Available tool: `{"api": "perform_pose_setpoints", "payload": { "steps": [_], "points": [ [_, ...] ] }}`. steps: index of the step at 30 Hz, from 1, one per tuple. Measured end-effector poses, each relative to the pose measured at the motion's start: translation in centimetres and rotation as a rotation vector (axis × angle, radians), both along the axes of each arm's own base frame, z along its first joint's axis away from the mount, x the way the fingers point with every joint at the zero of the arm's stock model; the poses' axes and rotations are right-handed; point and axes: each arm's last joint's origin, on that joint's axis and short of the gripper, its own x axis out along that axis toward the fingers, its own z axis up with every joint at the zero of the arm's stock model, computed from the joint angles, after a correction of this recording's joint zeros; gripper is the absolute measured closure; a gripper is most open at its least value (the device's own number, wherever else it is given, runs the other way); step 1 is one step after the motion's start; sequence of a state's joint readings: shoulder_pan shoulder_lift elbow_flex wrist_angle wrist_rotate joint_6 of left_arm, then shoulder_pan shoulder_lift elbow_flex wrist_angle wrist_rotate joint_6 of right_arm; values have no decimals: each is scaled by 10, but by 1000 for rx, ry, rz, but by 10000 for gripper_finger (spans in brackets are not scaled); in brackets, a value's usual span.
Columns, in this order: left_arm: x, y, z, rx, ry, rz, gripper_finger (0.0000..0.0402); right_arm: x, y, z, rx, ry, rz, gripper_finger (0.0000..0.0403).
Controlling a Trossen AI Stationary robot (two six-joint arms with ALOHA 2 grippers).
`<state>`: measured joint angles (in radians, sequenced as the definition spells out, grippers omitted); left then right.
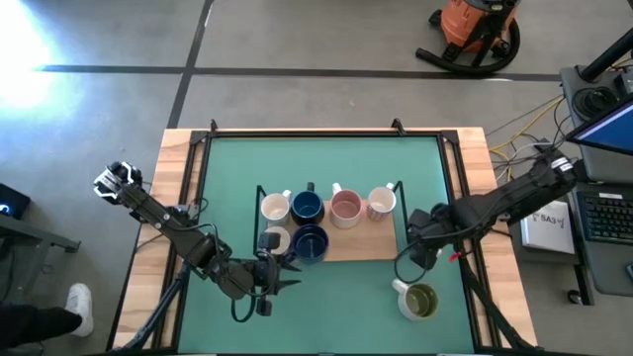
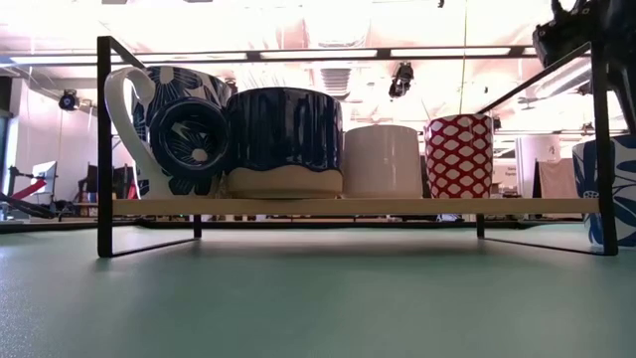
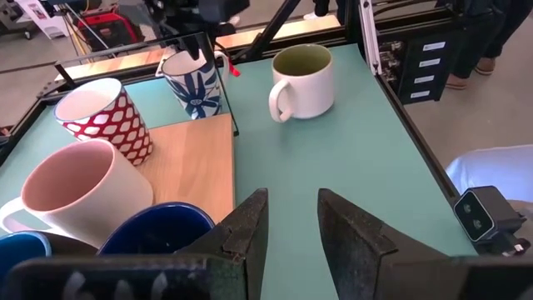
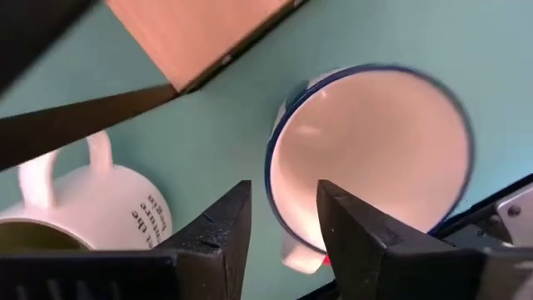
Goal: Place coffee mugs
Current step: Put the blue patterned mug on the shelf
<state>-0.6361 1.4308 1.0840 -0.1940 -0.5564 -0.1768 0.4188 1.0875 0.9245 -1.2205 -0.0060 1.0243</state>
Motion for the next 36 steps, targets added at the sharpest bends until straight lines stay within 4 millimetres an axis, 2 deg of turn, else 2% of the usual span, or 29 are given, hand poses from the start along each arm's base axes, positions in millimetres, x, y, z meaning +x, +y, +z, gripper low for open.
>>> {"api": "perform_pose_setpoints", "payload": {
  "steps": [6, 17, 23, 26, 32, 36],
  "points": [
    [0, 0, 0, 2, 0, -1, 312, -8, -2, 4, -34, -59, 7, 269],
    [0, 0, 0, 3, -1, -1, 312, -17, 7, -27, -16, -8, 27, 275],
    [0, 0, 0, 0, -5, 0, 312, -18, 8, -31, -23, -4, 53, 279],
    [1, 0, 1, 0, -10, -1, 312, -18, 8, -31, -23, -6, 53, 301],
    [1, 0, 1, 3, -15, -5, 312, -19, 8, -30, 1, 13, 56, 378],
    [1, 0, 2, 1, -18, -4, 312, -20, 8, -29, 15, 28, 46, 384]
  ]
}}
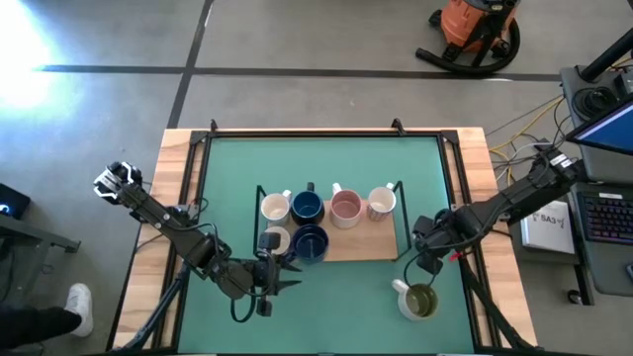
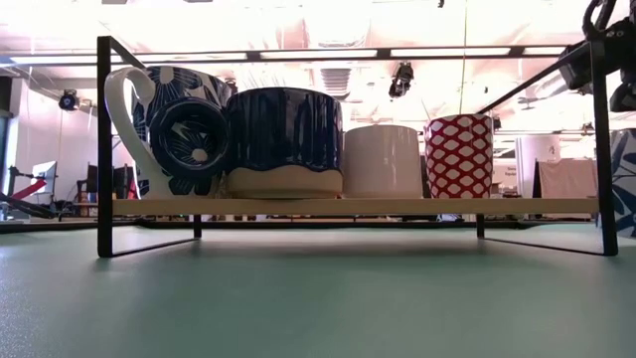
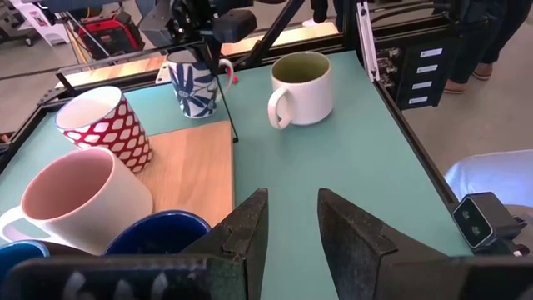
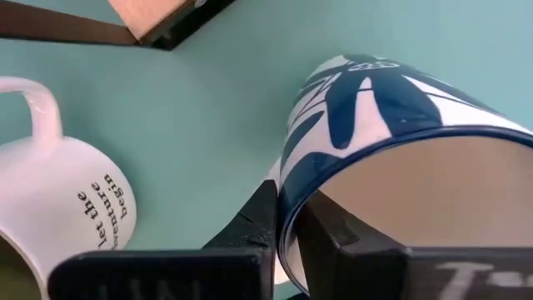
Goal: Place coffee mugs
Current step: Put the blue patterned mug on the shelf
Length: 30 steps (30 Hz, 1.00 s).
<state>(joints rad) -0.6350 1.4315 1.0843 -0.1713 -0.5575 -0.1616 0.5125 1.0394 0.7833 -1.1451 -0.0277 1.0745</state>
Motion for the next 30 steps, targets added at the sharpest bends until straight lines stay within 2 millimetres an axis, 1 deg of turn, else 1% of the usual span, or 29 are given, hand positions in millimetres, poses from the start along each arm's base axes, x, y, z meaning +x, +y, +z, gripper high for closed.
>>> {"api": "perform_pose_setpoints", "payload": {
  "steps": [2, 4, 9, 14, 23, 30],
  "points": [
    [0, 0, 0, 0, 0, 0, 312, -1, 0, 3, 6, 21, -9, 386],
    [0, 0, 0, -1, 0, 0, 312, -1, 2, 9, 49, 41, -17, 387],
    [0, 0, 0, -5, -2, 2, 312, 1, 5, 32, 81, 10, -9, 388],
    [0, 0, 0, -7, -5, 2, 312, 2, 12, 52, 134, -23, -6, 388],
    [0, 0, 1, -11, -6, 3, 312, -3, 30, 78, 232, -62, 3, 389],
    [0, 0, 1, -13, -8, 3, 312, -2, 49, 98, 350, -193, 59, 389]
  ]
}}
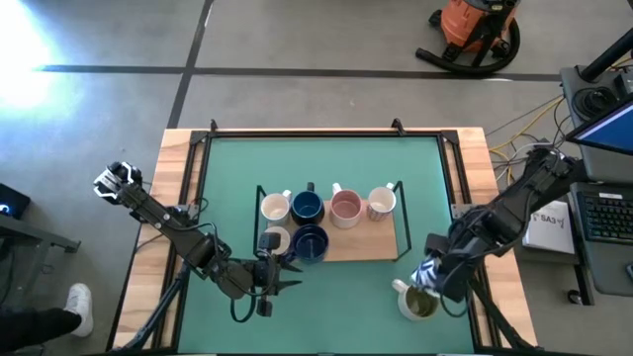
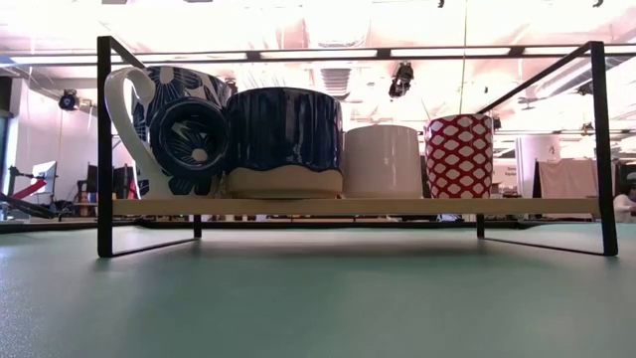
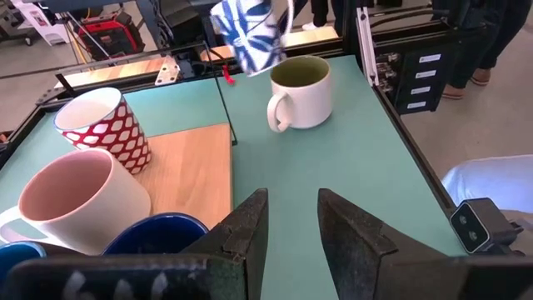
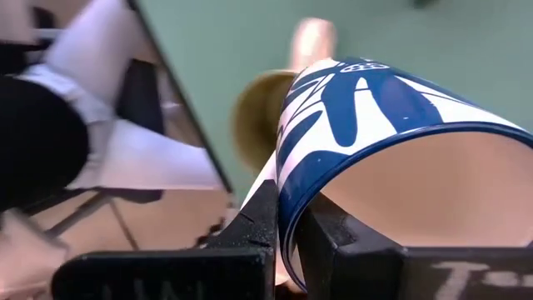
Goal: Place coffee mugs
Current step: Put the blue patterned mug on the shelf
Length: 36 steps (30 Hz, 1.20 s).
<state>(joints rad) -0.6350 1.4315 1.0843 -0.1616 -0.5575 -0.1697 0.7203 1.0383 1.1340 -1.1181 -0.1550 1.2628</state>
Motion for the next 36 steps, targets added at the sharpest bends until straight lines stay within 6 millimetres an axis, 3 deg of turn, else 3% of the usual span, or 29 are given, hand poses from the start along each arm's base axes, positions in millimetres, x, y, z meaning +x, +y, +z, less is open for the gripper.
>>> {"api": "perform_pose_setpoints", "payload": {
  "steps": [12, 18, 26, 36],
  "points": [
    [0, 0, 0, -1, -1, 0, 312, 27, 49, 3, 76, -243, 226, 390],
    [0, 0, 0, -1, -1, 0, 312, 44, 64, 12, 0, -361, 346, 390],
    [0, 0, 0, -2, -3, 0, 312, 68, 60, 25, -210, -413, 414, 390],
    [0, 0, 0, -3, -4, 0, 312, 96, 35, 20, -432, -328, 429, 390]
  ]
}}
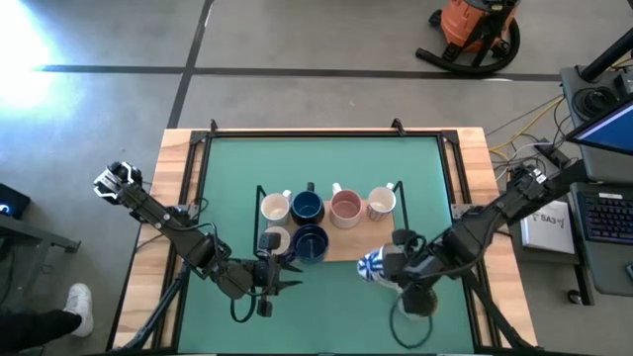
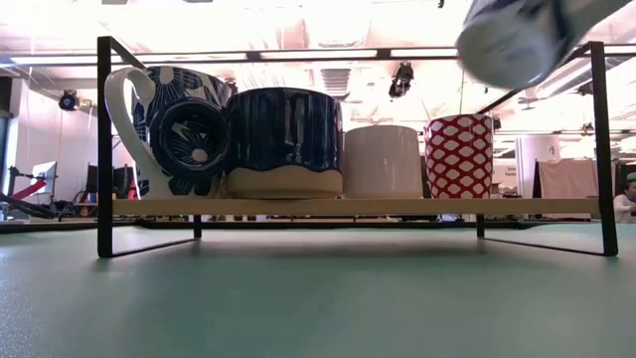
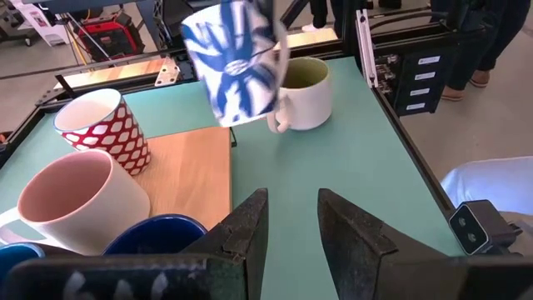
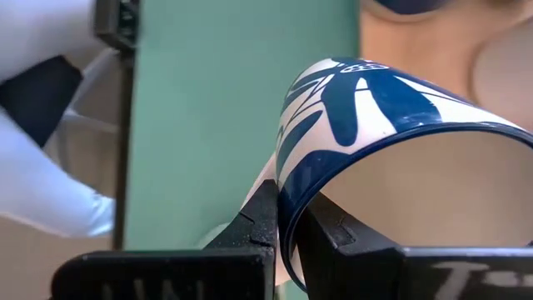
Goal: Place coffee mugs
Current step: Put the blue patterned mug on the shelf
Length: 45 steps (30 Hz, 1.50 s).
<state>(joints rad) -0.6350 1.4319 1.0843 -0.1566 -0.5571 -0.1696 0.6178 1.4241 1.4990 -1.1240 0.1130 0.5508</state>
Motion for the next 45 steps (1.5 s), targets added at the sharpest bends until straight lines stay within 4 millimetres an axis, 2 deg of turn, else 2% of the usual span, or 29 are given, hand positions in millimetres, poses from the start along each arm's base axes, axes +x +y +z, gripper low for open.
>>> {"api": "perform_pose_setpoints", "payload": {
  "steps": [9, 15, 34, 45],
  "points": [
    [0, 0, 0, 0, 0, -1, 312, 18, -29, -7, -47, 43, -129, 390],
    [0, 0, 0, 0, 0, -1, 312, 23, -44, -15, -16, 164, -284, 390],
    [0, 0, -1, 1, 2, -1, 312, 40, -45, -50, -91, 374, -332, 390],
    [0, 0, -1, 1, 2, -2, 312, 43, -45, -53, -81, 389, -322, 385]
  ]
}}
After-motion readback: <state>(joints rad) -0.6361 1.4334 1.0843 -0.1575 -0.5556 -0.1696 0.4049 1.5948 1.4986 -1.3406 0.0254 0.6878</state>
